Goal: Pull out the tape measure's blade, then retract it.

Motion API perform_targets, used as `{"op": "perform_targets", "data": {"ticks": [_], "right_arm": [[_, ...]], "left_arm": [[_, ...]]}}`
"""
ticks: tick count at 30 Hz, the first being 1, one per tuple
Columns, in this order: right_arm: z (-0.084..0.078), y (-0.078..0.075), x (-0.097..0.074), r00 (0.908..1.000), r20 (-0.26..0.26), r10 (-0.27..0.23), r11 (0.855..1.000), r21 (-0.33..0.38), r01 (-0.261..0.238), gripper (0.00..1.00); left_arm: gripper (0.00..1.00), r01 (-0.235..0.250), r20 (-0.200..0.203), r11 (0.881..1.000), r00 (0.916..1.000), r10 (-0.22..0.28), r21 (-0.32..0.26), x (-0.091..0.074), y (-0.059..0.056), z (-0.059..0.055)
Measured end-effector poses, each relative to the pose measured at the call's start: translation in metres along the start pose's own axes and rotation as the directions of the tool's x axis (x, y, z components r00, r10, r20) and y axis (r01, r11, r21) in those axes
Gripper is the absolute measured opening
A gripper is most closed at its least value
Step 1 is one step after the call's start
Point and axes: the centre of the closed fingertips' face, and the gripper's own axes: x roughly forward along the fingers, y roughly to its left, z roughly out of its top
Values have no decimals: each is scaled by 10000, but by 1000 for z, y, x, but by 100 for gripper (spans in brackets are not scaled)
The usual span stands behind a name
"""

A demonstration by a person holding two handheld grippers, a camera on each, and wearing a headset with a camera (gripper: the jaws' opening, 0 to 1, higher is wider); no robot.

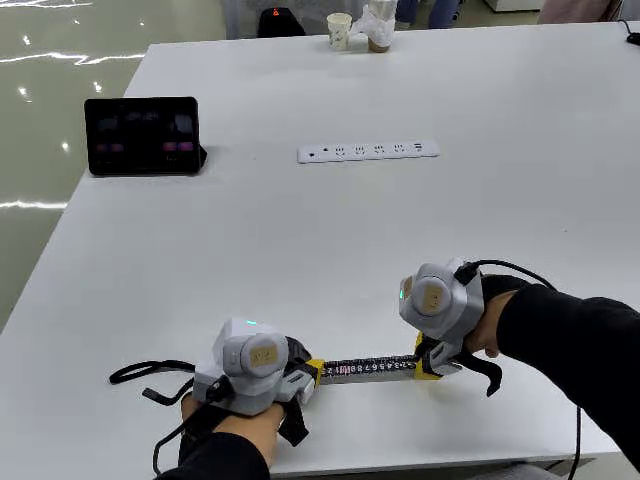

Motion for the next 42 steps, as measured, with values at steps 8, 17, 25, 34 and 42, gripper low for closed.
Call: {"op": "perform_targets", "data": {"ticks": [8, 17, 25, 34, 42], "right_arm": [[2, 0, 0, 10000, -3, 41, 10000, 26, -41, 11], [5, 1, 2, 9999, -117, 88, 9999, -51, -88, 11], [8, 1, 2, 9999, -112, 97, 9999, -42, -98, 11], [10, 2, 3, 9999, -78, 142, 9999, -17, -142, 11], [13, 1, 5, 9998, -64, 178, 9998, -74, -179, 11]], "left_arm": [[64, -1, -7, 10000, 10000, 1, 0, 0, 0, 0], [64, 1, -11, 10000, 10000, -1, -2, 0, 0, 0], [64, 4, -27, 10000, 10000, -4, -5, 0, 0, 0], [64, 16, -42, 10000, 10000, -16, -8, 0, 0, 0], [64, 26, -55, 10000, 10000, -26, -9, 0, 0, 0]]}}
